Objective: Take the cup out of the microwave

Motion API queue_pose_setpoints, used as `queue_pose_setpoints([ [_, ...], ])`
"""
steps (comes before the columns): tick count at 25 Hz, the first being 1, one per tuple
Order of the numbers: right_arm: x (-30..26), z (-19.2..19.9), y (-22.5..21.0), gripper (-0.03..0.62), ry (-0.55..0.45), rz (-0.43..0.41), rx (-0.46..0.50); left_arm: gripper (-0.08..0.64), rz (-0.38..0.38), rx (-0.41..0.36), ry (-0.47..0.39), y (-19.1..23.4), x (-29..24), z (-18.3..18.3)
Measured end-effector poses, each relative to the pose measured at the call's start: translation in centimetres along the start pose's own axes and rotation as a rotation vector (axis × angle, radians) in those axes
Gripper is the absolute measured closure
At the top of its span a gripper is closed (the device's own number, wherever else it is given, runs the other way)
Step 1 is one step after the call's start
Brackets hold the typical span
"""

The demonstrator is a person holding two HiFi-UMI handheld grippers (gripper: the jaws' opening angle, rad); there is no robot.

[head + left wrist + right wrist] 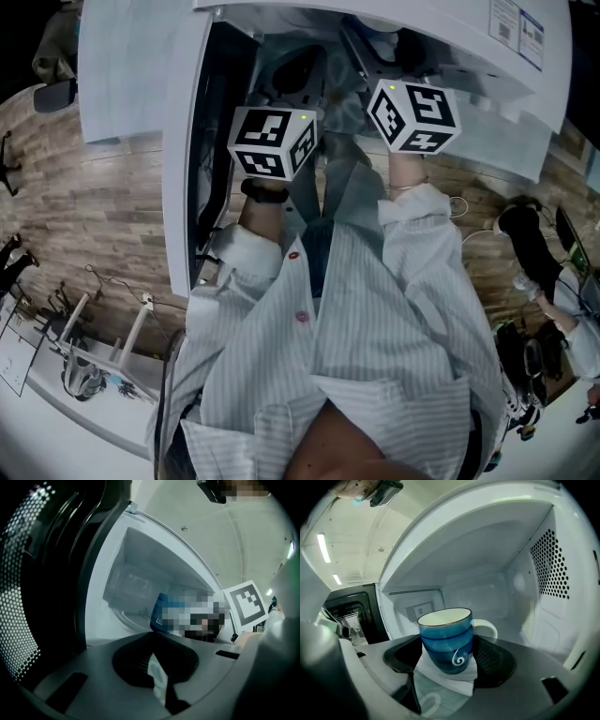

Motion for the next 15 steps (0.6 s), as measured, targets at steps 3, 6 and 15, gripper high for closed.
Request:
queue_pose_setpoints([
  [3,0.6,0.1,0.0,0.247,-0.006,-0.005,-0.004,0.552,-0.01,0.002,-0.005,-0.1,0.2,0.0],
  [6,1.2,0.2,-0.1,0.247,-0.007,-0.009,-0.004,0.552,-0.018,0.002,-0.01,-0.4,0.3,0.0],
  [15,3.9,0.4,0.2,0.247,-0.005,-0.03,-0.008,0.552,-0.032,0.002,-0.024,-2.0,0.9,-0.2],
])
Point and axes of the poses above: the fingertips, and each gripper's own axes: x backward along the fingers, y to its left, z out of its underside, the point moved 7 cm from there along x, backward along the fingers, and after that the axes turned 9 degrees about -z, right-handed, at the moved point
